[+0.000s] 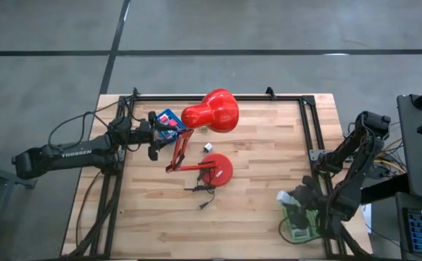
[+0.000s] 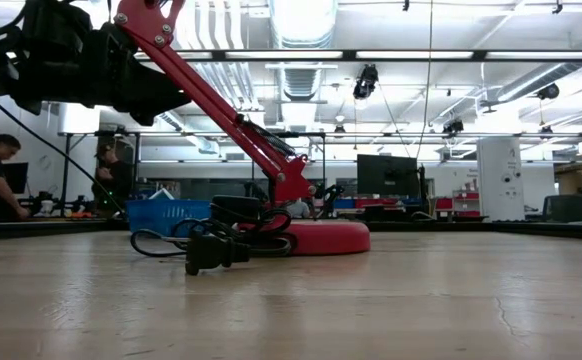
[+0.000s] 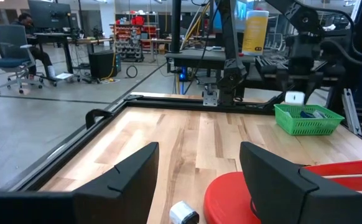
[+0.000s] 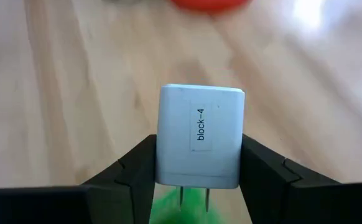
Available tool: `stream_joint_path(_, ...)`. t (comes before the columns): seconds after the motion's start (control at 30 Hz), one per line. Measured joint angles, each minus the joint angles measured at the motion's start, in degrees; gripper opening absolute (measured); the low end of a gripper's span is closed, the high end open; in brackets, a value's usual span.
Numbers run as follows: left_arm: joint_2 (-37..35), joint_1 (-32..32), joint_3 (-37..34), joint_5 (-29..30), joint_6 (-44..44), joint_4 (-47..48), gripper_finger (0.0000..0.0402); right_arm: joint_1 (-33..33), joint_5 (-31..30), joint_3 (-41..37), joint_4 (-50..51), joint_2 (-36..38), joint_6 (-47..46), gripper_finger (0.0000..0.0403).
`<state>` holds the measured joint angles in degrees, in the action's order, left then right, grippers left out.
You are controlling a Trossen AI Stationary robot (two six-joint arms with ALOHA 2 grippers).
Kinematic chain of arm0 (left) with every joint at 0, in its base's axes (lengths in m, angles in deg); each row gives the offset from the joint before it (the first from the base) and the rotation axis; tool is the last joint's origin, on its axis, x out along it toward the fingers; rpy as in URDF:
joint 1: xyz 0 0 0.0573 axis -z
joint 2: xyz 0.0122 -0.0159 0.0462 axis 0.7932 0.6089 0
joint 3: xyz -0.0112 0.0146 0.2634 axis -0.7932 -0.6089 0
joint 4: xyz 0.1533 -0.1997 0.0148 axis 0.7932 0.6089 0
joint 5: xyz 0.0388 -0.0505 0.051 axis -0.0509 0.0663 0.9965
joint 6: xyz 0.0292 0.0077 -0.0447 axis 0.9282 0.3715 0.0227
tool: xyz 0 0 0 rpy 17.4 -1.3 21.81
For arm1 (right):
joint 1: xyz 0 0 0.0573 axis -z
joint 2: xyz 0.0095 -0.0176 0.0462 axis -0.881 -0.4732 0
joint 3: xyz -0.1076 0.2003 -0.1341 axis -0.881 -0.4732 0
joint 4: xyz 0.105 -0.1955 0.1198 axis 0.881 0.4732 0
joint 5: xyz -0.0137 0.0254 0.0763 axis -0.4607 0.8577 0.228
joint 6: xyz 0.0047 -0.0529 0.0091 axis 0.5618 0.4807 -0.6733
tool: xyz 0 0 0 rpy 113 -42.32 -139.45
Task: Pick & Place Office items
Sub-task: Put the white charger adapter into the blue bin
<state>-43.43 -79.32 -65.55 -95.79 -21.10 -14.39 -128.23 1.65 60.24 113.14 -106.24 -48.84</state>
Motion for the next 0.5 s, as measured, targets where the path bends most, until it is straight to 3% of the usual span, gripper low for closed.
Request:
stream_joint_path(0.23, 0.00, 0.00, 0.00, 0.02, 0.23, 0.02, 0.0230, 6.23, -9.30, -2.57, -6.80, 6.16, 17.52, 0.0173)
stream_joint_path(0.37, 0.00, 0.00, 0.00, 0.00, 0.38, 0.02, 0.0230, 11.92, -8.47, -7.58, -24.42, 11.47, 36.47, 0.0173)
stream_joint_path(0.5, 0.00, 0.00, 0.00, 0.00, 0.38, 0.02, 0.0230, 19.79, 0.22, -15.25, -50.46, 16.09, 58.50, 0.0173)
